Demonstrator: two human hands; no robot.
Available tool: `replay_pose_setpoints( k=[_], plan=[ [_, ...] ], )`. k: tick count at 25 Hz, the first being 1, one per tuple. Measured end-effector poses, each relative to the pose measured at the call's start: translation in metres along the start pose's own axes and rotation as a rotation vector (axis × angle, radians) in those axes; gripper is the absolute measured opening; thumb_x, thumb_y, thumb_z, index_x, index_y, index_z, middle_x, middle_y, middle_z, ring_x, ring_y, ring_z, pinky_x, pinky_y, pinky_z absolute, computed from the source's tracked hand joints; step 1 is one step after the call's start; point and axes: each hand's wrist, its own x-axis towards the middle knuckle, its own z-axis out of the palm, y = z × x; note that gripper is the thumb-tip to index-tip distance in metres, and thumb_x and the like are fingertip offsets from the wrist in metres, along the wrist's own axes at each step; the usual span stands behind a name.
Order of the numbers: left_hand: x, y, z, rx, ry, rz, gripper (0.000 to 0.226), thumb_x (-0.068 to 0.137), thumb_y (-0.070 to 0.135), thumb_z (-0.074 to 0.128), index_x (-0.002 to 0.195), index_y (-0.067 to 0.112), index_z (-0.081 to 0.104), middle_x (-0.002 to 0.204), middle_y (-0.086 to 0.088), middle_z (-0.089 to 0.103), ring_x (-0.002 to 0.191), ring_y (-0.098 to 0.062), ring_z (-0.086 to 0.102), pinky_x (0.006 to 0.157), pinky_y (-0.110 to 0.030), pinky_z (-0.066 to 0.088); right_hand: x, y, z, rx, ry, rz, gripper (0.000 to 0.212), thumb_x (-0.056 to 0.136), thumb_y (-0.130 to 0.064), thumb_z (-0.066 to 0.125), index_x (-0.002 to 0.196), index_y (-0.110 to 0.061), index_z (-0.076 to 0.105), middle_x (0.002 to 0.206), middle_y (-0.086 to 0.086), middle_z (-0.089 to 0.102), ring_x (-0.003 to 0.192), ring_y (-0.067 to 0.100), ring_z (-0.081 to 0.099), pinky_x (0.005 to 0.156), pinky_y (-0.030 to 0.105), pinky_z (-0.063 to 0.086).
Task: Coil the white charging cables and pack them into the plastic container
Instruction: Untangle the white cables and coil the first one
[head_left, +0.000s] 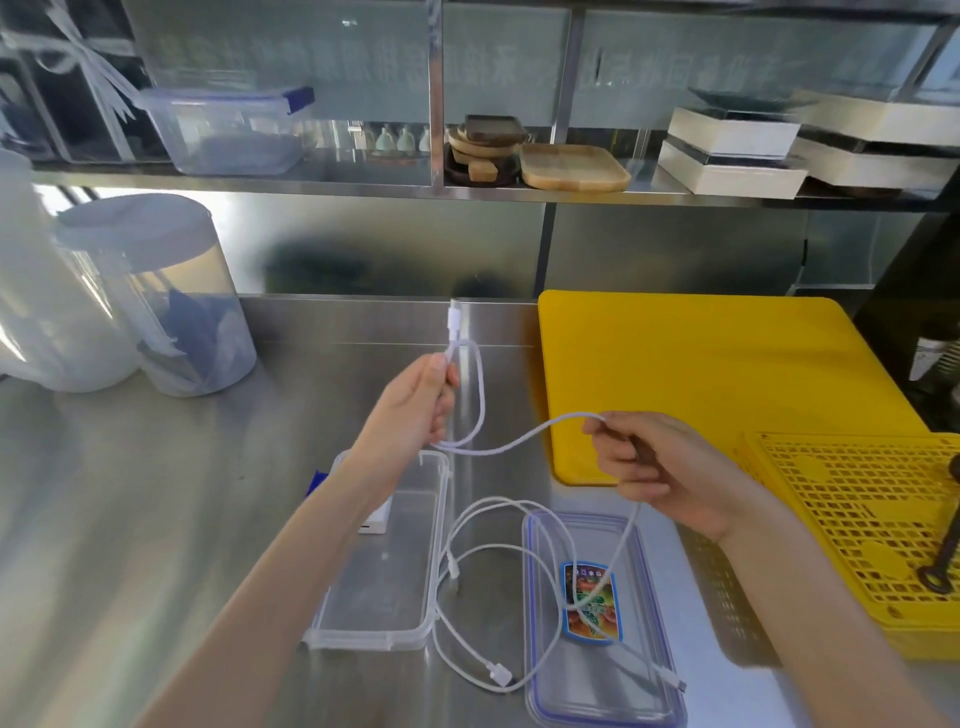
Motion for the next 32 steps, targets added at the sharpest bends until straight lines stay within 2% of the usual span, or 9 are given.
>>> replay_pose_setpoints(
  k=[4, 7, 11, 16, 20, 23, 25, 28, 32],
  plan=[
    [-0.01, -0.011, 0.016, -0.247, -0.115, -0.131, 0.034, 0.098, 0.019, 0.025, 0.072, 0.013, 0.045, 0.038, 0.011, 0.032, 0.036, -0.002, 0.024, 0.042, -0.014, 0.022, -0.001, -0.006, 0.018, 0.337, -0.042, -0.056, 0.038, 0.092, -0.02, 0.029, 0.107, -0.002, 0.058, 0.053, -0.005, 0.048, 0.035, 0.004, 0.03, 0.029, 0.013, 0.022],
    [-0.016, -0.018, 0.022, -0.39, -0.149, -0.202, 0.033, 0.097, 0.019, 0.028, 0.077, 0.01, 0.052, 0.04, 0.011, 0.031, 0.037, -0.002, 0.025, 0.039, -0.014, 0.024, 0.004, -0.009, 0.03, 0.329, 0.054, -0.089, 0.041, 0.095, -0.028, 0.026, 0.107, -0.005, 0.056, 0.047, -0.006, 0.049, 0.028, 0.004, 0.026, 0.028, 0.013, 0.018],
    [-0.021, -0.027, 0.033, -0.346, -0.235, -0.236, 0.036, 0.098, 0.02, 0.028, 0.084, 0.011, 0.06, 0.04, 0.011, 0.032, 0.038, -0.002, 0.027, 0.04, -0.013, 0.026, 0.012, -0.003, 0.052, -0.164, 0.217, -0.14, 0.032, 0.092, -0.018, 0.027, 0.072, -0.013, 0.051, 0.034, -0.006, 0.038, 0.026, 0.003, 0.021, 0.027, 0.014, 0.017],
    [-0.024, -0.035, 0.039, -0.342, -0.231, -0.253, 0.039, 0.097, 0.025, 0.031, 0.066, 0.018, 0.054, 0.054, 0.007, 0.046, 0.053, -0.008, 0.037, 0.05, -0.016, 0.034, 0.013, 0.024, 0.065, -0.766, 0.16, -0.385, 0.034, 0.091, -0.017, 0.037, 0.06, -0.023, 0.048, 0.047, -0.012, 0.047, 0.046, 0.001, 0.042, 0.046, 0.011, 0.032],
    [-0.028, -0.035, 0.033, -0.606, -0.208, -0.373, 0.037, 0.097, 0.026, 0.03, 0.091, 0.011, 0.063, 0.082, -0.012, 0.051, 0.067, -0.012, 0.057, 0.061, -0.023, 0.05, 0.012, 0.043, 0.067, -0.91, 0.065, -0.328, 0.044, 0.091, -0.03, 0.042, 0.049, -0.041, 0.048, 0.047, -0.016, 0.05, 0.047, 0.001, 0.043, 0.047, 0.013, 0.033],
    [-0.029, -0.032, 0.033, -0.812, -0.144, -0.488, 0.043, 0.096, 0.028, 0.036, 0.067, 0.013, 0.064, 0.064, 0.001, 0.062, 0.058, -0.007, 0.065, 0.057, -0.018, 0.054, 0.013, 0.056, 0.07, -0.913, 0.067, -0.265, 0.045, 0.09, -0.042, 0.04, 0.046, -0.035, 0.046, 0.046, -0.007, 0.046, 0.046, 0.005, 0.041, 0.053, 0.024, 0.037],
    [-0.026, -0.031, 0.03, -0.967, -0.092, -0.505, 0.045, 0.095, 0.028, 0.036, 0.057, 0.016, 0.057, 0.048, 0.006, 0.056, 0.051, -0.007, 0.061, 0.059, -0.02, 0.052, 0.011, 0.064, 0.069, -0.891, 0.047, -0.211, 0.047, 0.087, -0.052, 0.037, 0.049, -0.028, 0.049, 0.05, 0.0, 0.048, 0.049, 0.012, 0.046, 0.058, 0.033, 0.042],
    [-0.02, -0.029, 0.014, -1.19, -0.029, -0.491, 0.045, 0.096, 0.025, 0.032, 0.054, 0.017, 0.047, 0.037, 0.007, 0.037, 0.035, -0.003, 0.037, 0.051, -0.014, 0.04, 0.001, 0.072, 0.062, -0.901, 0.024, -0.11, 0.05, 0.086, -0.059, 0.032, 0.054, -0.027, 0.053, 0.051, -0.003, 0.048, 0.047, 0.003, 0.045, 0.056, 0.024, 0.04],
    [-0.028, -0.034, 0.011, -1.008, -0.096, -0.502, 0.045, 0.092, 0.024, 0.034, 0.05, 0.016, 0.049, 0.04, 0.003, 0.017, 0.038, -0.008, 0.008, 0.033, -0.015, 0.022, 0.0, 0.065, 0.051, -0.809, 0.169, -0.148, 0.013, 0.091, -0.037, 0.04, 0.087, -0.032, 0.052, 0.076, -0.009, 0.058, 0.062, -0.001, 0.054, 0.059, 0.015, 0.044]
  ],
)
